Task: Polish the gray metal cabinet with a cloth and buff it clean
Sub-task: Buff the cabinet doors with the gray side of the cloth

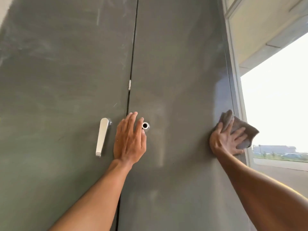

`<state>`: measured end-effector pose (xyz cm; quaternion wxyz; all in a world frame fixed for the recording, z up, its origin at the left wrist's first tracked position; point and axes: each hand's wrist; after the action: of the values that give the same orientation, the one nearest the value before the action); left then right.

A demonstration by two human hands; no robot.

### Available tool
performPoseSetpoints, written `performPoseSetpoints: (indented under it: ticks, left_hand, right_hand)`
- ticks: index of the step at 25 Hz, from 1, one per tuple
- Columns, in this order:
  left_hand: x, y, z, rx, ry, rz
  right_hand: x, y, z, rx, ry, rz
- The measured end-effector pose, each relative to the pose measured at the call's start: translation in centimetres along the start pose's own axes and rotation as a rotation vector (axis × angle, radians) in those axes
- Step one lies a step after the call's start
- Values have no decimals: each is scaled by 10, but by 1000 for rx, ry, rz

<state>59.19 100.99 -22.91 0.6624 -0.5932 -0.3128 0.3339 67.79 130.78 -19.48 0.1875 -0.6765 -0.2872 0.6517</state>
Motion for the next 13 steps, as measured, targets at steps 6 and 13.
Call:
performPoseSetpoints:
  ticks: [6,13]
  left_hand:
    - [-20,-29,-29,101,-86,-16]
    - [-71,-18,-70,63,-29,-189]
  right_hand:
    - [-167,82,50,-149,116,-796]
    - [-169,133,47,-241,345,-1033]
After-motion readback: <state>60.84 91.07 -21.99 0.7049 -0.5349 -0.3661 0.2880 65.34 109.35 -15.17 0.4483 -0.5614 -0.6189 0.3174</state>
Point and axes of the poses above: each hand's wrist, its own y-axis away from the middle knuckle, its own z-axis out of the palm, x = y × z, and after that the axes turned 7 degrees about -z, right-handed
